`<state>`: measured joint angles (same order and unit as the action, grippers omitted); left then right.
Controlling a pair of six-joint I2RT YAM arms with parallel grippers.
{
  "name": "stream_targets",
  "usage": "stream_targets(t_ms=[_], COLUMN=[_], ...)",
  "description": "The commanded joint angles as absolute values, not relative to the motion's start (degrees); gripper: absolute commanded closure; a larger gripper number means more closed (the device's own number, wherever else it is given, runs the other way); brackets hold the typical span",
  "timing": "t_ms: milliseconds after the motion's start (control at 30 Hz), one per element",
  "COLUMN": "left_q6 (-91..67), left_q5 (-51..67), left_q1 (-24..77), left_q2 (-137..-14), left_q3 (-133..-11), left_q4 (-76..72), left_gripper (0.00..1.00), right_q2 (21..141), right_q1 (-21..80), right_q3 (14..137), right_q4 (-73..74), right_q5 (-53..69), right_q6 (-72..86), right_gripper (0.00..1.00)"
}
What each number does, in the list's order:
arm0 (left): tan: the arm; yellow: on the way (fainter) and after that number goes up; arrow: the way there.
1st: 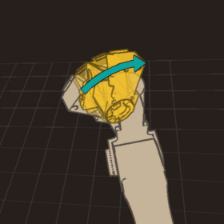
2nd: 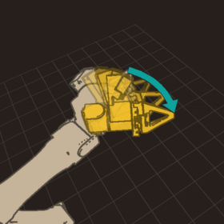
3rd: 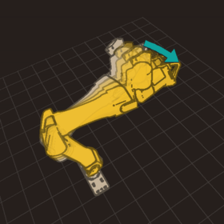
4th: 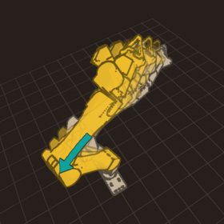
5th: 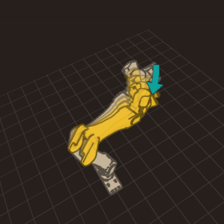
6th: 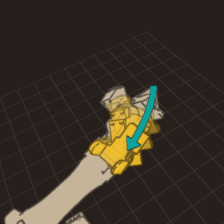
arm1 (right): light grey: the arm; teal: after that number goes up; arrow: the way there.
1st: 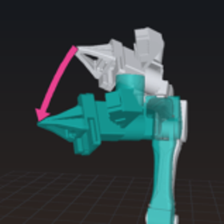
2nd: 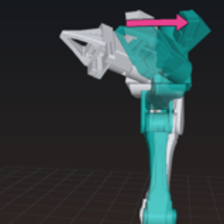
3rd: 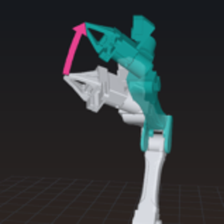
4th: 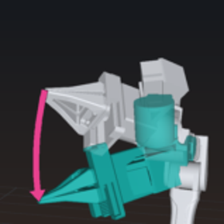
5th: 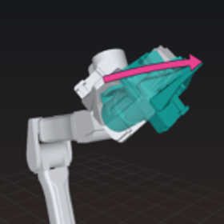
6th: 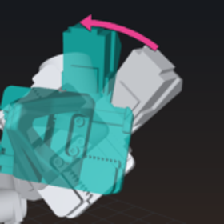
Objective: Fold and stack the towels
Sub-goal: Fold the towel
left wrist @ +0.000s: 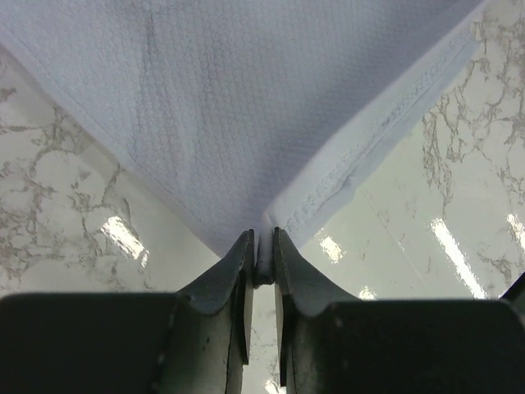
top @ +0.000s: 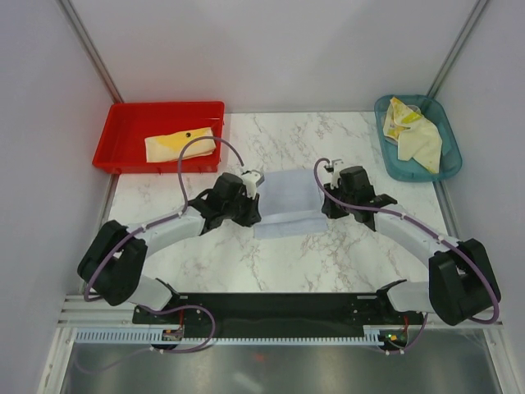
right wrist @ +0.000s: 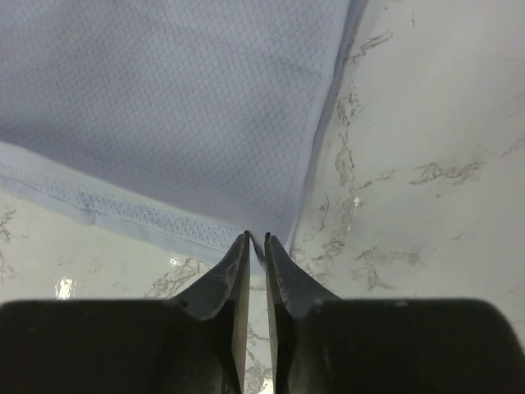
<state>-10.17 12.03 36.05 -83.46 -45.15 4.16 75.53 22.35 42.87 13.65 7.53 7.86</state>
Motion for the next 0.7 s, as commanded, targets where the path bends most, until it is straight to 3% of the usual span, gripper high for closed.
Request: stream_targets(t_ms=[0, 33, 133, 167, 200, 333, 667], left_q6=[-12.4, -12.7, -13.7, -14.0, -14.2, -16.1, -24.9], left_q5=[10.4, 10.2, 9.9, 9.8, 10.2, 10.8, 12.6], left_q1=[37.2, 37.4, 38.0, 38.0, 38.1, 38.1, 38.2], left_q2=[-81.9, -81.5, -78.8, -78.0, -76.5, -73.8, -80.3], left_q3=[-43.2, -43.0, -42.1, -42.0, -42.1, -42.3, -43.0], left_q4=[3.8, 3.9, 4.6, 4.8, 5.2, 7.3, 7.1], left_gripper=[0.78, 0.78, 0.75, 0.63, 0.59, 0.51, 0.51], right_q2=[73.8, 73.7, 72.6, 71.7, 71.4, 70.9, 81.7], right_q1=[22.0, 22.0, 22.0, 22.0, 22.0, 22.0, 22.7], right_q3=[41.8, 41.5, 41.7, 41.9, 42.3, 45.1, 44.5], right_q4=[14.2, 14.7, 16.9, 17.5, 18.2, 20.5, 17.5], right_q5=[4.6, 4.6, 3.3, 2.6, 2.5, 0.4, 2.2], right_q6=[12.3, 12.8, 14.4, 14.8, 15.4, 19.3, 27.2], right_gripper=[0.79, 0.74, 0.72, 0.71, 0.70, 0.66, 0.66])
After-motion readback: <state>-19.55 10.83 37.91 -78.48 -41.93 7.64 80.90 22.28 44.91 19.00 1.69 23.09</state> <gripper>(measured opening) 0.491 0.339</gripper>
